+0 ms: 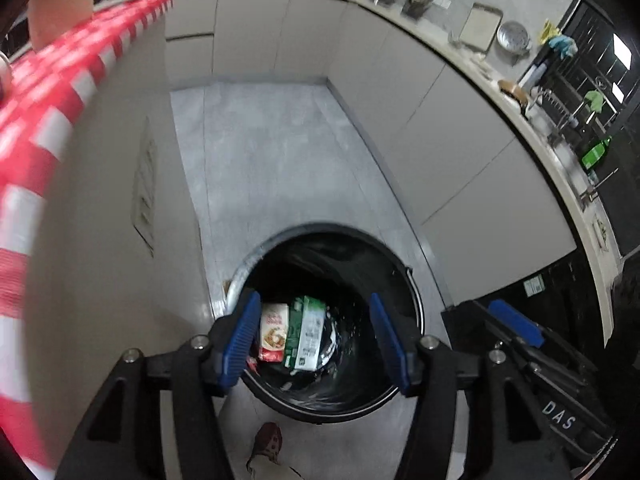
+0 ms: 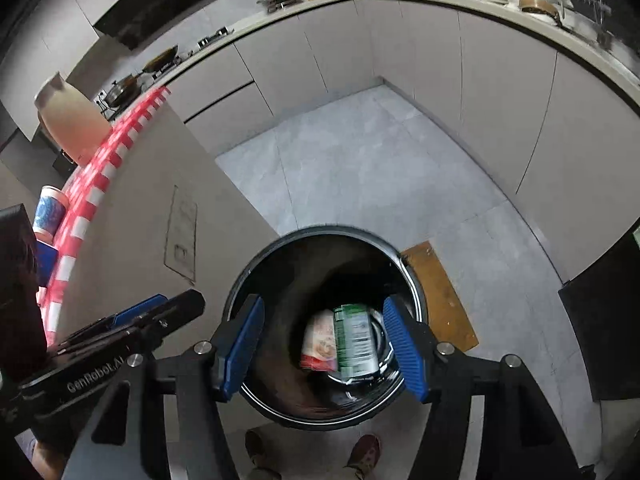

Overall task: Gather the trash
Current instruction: 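Return both grippers to the table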

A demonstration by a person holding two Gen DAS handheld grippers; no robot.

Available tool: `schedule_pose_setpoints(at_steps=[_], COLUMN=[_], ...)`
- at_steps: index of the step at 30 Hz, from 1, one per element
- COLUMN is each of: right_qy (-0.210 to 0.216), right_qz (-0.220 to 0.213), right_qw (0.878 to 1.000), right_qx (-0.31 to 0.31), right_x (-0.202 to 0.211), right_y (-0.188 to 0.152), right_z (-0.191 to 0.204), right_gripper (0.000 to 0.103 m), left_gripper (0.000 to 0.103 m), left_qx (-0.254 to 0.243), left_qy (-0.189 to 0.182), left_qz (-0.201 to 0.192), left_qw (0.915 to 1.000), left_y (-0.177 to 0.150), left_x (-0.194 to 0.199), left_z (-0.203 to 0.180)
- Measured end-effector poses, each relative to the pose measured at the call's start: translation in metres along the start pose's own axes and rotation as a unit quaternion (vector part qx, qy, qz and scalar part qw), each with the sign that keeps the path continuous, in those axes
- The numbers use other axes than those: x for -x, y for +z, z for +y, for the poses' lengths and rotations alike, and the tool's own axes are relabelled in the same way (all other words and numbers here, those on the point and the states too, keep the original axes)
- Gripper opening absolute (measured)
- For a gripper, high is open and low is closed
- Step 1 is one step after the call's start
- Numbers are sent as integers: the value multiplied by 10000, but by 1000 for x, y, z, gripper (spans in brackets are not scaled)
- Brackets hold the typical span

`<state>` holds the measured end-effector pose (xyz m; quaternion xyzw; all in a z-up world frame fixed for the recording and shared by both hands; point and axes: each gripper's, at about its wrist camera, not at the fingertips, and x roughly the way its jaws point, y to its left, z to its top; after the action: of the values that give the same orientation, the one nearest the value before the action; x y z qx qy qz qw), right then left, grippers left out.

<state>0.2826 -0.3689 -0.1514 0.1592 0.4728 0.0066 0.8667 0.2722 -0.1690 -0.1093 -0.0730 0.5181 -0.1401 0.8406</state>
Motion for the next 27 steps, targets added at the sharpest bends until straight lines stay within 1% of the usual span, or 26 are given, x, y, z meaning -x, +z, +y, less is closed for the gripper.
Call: schedule_pose_setpoints(at_steps=[4,8,10,13,14,16,19,23,27], right_qy=[41,166,182,234,243,296,400,635,768], right_qz=[-224,-399,-480,-589,-620,-713,-765,-715,-728], right_qw=[9997,9989,9984,9976,9973,9964,9955,9944,9921], right_qx=[134,174,225,283,297,337,392,460,680], right_x=[24,46,56,72,76,86,92,95,96], right_y=[5,4,4,3,4,2,-2,-9,-16], right_z=[17,37,51,74,80,99,130,171,223], right_gripper=[64,64,64,64,64,65,68,72,74], left_gripper=[59,59,59,59,59,59,62,62,62], left_qx=[-97,-111,-131,-166,-173,-134,-50,124,390], left_qy=[29,-61,-28,-11,-9,3,96,331,546], left_qz=[-242,-427,-566,-700,-733,-822,-910,-1071,-1157], left_qw=[9997,9990,9983,9974,9972,9965,9958,9936,9910], left_y=[3,4,3,2,3,-1,-1,-3,-9], left_x=[39,83,104,129,130,147,153,173,190], left_z=[1,14,22,36,41,57,78,114,156])
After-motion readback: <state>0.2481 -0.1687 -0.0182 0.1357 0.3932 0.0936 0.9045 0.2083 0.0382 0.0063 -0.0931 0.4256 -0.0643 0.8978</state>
